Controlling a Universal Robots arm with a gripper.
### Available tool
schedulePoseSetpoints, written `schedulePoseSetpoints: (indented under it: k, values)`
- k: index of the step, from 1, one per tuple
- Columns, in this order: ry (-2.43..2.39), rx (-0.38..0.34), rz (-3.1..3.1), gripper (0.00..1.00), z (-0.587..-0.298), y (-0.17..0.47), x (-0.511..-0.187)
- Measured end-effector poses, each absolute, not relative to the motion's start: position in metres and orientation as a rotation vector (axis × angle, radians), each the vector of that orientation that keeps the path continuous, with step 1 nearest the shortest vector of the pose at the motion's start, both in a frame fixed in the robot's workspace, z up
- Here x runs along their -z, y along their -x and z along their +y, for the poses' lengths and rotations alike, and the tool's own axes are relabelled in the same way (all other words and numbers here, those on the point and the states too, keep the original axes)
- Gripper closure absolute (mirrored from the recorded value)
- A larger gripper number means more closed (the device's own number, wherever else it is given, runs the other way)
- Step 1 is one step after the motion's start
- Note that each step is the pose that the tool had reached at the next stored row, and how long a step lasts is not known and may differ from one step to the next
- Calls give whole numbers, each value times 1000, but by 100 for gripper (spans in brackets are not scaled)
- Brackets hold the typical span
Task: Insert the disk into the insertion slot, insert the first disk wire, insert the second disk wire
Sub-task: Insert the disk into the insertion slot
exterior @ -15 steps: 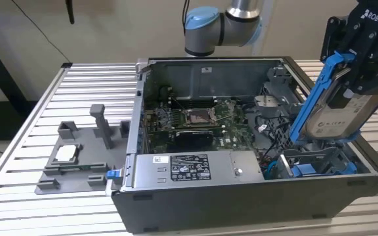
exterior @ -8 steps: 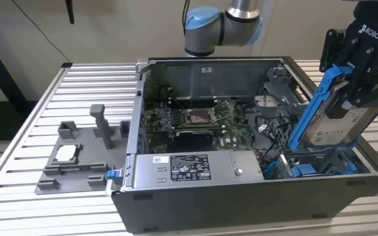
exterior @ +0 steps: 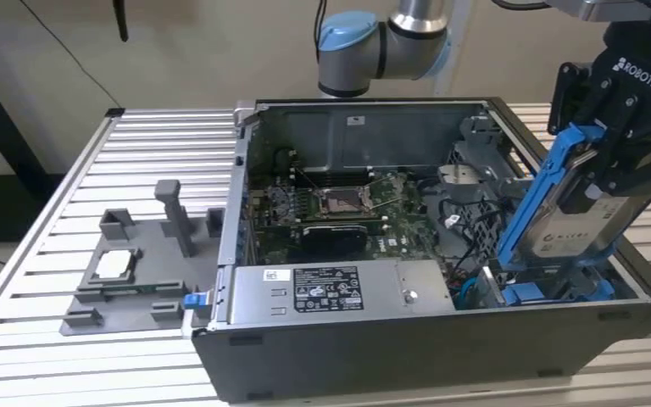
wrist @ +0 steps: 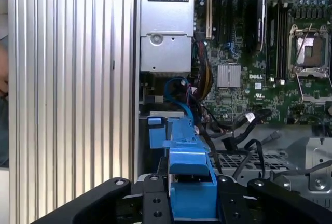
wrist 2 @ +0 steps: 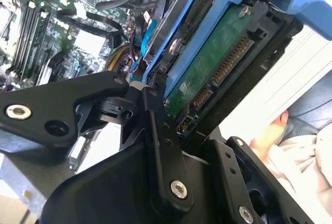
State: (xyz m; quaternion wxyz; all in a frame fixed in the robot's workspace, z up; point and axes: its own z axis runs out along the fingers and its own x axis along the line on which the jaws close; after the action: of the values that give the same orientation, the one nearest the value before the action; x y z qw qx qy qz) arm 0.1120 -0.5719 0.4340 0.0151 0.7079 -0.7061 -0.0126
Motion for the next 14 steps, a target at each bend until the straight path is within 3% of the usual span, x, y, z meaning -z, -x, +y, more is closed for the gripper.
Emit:
schedulePoseSetpoints:
  k: [14]
  values:
    - [-2212,39,-2188,67,-573,-115,-417]
